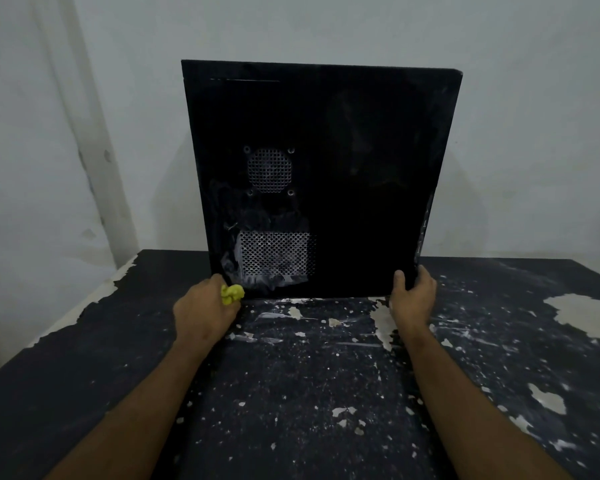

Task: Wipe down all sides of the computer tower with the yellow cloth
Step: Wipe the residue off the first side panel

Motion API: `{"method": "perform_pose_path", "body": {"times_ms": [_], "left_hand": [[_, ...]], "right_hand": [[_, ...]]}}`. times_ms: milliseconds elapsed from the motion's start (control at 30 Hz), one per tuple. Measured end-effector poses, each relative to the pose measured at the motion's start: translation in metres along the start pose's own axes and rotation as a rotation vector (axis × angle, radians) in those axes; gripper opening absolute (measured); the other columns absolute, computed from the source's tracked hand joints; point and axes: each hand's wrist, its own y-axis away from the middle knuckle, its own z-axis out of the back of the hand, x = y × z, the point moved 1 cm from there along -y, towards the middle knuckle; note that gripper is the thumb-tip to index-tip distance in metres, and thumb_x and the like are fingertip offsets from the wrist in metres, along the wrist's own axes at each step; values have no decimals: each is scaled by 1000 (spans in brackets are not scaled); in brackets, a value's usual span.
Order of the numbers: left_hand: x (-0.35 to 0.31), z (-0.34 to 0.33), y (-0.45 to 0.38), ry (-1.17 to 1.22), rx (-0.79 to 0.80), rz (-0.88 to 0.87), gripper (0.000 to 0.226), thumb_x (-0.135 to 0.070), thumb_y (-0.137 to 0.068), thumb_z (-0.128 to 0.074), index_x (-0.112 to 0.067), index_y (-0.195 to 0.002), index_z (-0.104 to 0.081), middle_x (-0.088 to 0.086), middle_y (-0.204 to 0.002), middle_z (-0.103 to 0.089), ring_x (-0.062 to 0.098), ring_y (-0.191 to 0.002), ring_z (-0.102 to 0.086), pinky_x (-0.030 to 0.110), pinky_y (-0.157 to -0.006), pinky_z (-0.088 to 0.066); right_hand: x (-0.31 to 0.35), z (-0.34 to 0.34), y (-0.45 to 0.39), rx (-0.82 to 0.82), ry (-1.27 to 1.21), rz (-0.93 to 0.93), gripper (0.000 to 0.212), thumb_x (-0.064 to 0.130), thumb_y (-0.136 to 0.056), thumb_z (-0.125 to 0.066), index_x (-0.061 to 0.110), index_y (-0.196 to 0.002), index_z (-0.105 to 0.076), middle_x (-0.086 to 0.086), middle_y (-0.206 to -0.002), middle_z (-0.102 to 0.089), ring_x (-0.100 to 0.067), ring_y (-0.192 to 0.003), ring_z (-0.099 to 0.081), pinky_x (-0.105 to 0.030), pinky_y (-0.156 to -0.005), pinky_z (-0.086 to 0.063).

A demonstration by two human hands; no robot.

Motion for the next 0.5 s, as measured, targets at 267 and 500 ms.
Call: {"method": "perform_pose_path", "body": {"times_ms": [267,500], "left_hand": [[13,0,-4,12,-11,-14,29,-54,-86,-70,-26,-80,-63,-5,-79,-57,21,-75,-60,35,-59,-50],[-16,-12,-2,-24,26,-207,25,-49,-85,-75,-25,-87,-68,-3,-87,-61,22,-82,-59,35,-58,-49]], "right_hand": [[-5,-1,-2,30,-7,38,57,27,-103,-60,0,-150,-41,-14,-146,-40,-31,-129,-51,-32,-110,-39],[-9,-4,-3,20,8,49,59,30,-101,-62,2,-150,-43,-14,-146,-41,-34,-130,-50,-40,-113,-42]]}}
